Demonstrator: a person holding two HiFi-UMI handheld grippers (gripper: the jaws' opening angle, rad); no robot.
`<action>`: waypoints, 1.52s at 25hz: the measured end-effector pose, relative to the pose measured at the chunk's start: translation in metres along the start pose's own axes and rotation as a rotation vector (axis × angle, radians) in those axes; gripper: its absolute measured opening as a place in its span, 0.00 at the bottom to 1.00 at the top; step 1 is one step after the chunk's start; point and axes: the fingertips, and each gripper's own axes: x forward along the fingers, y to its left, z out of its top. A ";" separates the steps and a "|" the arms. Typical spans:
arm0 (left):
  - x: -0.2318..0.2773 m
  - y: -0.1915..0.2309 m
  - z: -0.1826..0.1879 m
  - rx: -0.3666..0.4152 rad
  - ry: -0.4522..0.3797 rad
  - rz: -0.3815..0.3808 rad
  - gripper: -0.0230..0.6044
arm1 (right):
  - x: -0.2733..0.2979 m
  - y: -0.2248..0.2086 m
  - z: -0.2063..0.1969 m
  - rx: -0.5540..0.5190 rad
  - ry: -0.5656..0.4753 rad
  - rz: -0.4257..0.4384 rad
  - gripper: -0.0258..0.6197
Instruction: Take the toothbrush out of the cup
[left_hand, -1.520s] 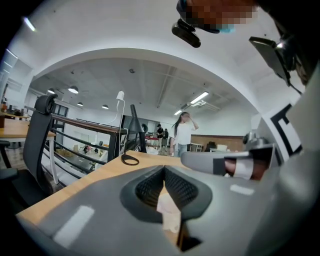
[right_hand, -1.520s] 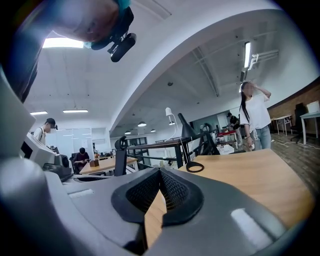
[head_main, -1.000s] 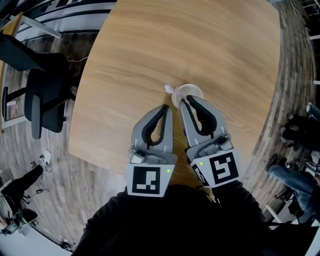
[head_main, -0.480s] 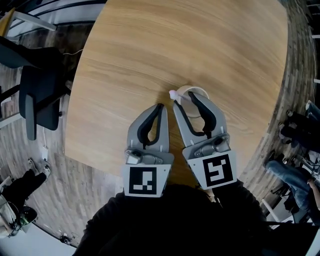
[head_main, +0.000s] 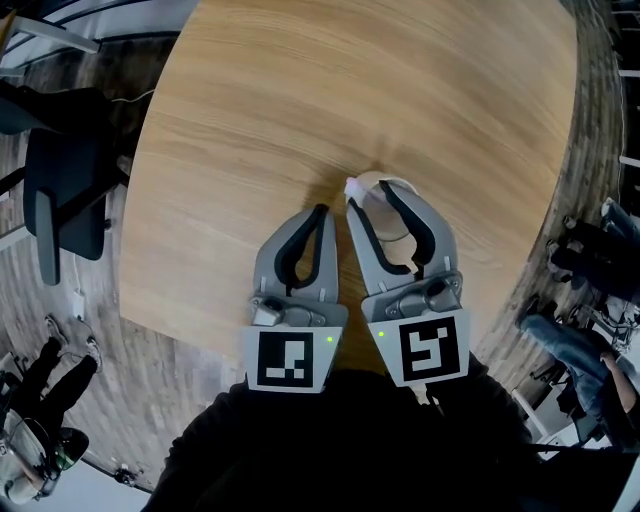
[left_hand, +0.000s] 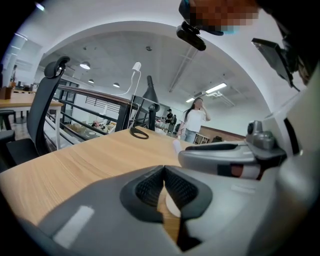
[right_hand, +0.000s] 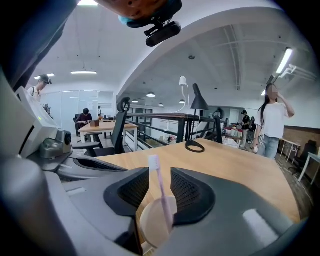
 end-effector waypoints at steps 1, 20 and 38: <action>0.000 0.001 0.000 -0.001 0.000 -0.002 0.05 | 0.002 0.001 0.000 -0.006 0.007 -0.001 0.25; 0.005 0.017 -0.003 -0.048 -0.003 0.003 0.05 | 0.017 0.008 -0.008 -0.080 0.100 -0.010 0.14; -0.004 0.019 0.005 -0.033 -0.026 0.013 0.05 | 0.013 0.005 0.000 -0.079 0.059 -0.040 0.06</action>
